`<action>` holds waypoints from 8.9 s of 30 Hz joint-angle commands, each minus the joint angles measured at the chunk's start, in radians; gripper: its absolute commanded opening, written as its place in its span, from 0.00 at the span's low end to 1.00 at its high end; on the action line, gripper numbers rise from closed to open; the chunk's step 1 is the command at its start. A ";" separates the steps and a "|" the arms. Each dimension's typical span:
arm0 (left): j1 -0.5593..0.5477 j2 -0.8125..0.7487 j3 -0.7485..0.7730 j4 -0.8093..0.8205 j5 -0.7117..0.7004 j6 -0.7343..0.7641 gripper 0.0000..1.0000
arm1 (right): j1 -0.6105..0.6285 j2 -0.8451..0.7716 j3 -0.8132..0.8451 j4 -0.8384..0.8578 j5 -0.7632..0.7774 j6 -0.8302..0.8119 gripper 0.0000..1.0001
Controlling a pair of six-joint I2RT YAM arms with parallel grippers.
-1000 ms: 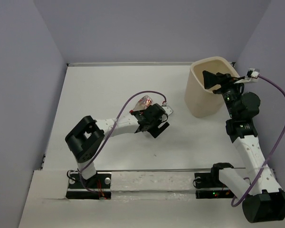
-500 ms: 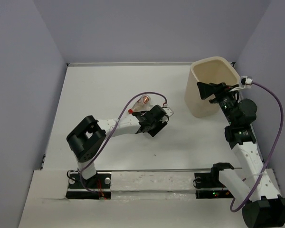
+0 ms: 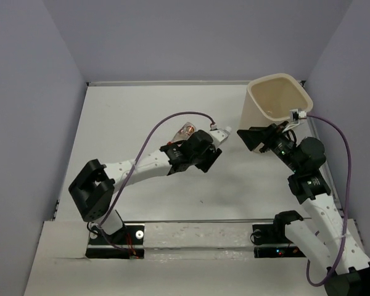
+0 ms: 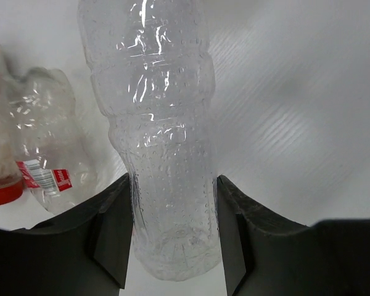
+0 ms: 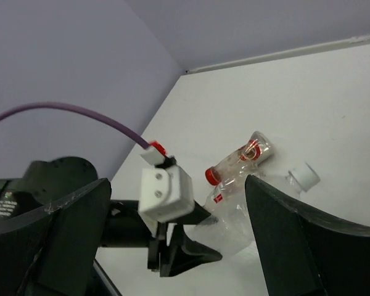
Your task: Put the plastic bottles in the bin
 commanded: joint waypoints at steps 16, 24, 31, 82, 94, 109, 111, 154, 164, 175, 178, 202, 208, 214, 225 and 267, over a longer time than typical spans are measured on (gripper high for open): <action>-0.003 -0.021 0.488 0.496 0.130 -0.101 0.25 | 0.009 -0.290 0.289 -0.336 0.240 -0.200 0.92; 0.012 0.387 1.041 0.475 0.207 -0.119 0.26 | 0.009 -0.339 0.322 -0.358 0.278 -0.229 0.91; 0.016 0.642 1.296 0.551 0.187 -0.145 0.29 | 0.009 -0.377 0.328 -0.377 0.260 -0.233 0.91; 0.197 -0.713 -0.206 0.024 -0.440 -0.259 0.99 | 0.471 0.506 -0.004 0.234 0.518 0.128 0.99; 0.197 -0.809 -0.311 0.068 -0.407 -0.176 0.99 | 0.471 0.956 0.135 0.360 0.504 0.280 1.00; 0.197 -0.786 -0.303 0.048 -0.401 -0.167 0.99 | 0.448 1.152 0.186 0.514 0.485 0.308 1.00; 0.197 -0.781 -0.306 0.048 -0.405 -0.167 0.99 | 0.448 1.163 0.184 0.520 0.505 0.311 0.95; 0.276 -0.527 -0.214 0.065 -0.171 -0.292 0.99 | 0.300 0.294 0.472 0.103 0.902 -0.721 0.23; 0.210 -0.252 -0.145 0.238 -0.325 -0.277 0.99 | -0.038 0.453 0.554 0.095 1.001 -0.746 0.23; 0.211 0.047 -0.049 0.340 -0.316 -0.078 0.99 | -0.060 0.378 0.528 -0.078 0.797 -0.530 0.97; 0.211 0.114 -0.020 0.357 -0.362 -0.055 0.99 | -0.060 0.329 0.502 -0.084 0.636 -0.464 0.95; 0.236 0.118 -0.114 0.491 -0.267 -0.136 0.15 | 0.192 0.279 0.310 -0.026 0.274 -0.256 0.89; 0.234 -0.155 -0.377 0.763 -0.010 -0.279 0.12 | 0.201 0.258 0.177 0.083 0.291 -0.119 0.90; 0.202 -0.307 -0.500 0.904 0.156 -0.322 0.13 | 0.226 0.382 0.167 0.139 0.132 -0.072 0.92; 0.190 -0.410 -0.521 0.950 0.273 -0.331 0.13 | 0.267 0.588 0.209 0.221 -0.093 -0.013 0.96; 0.185 -1.014 -0.299 0.133 -0.124 -0.240 0.99 | -0.150 0.520 0.516 0.035 0.869 -0.520 0.74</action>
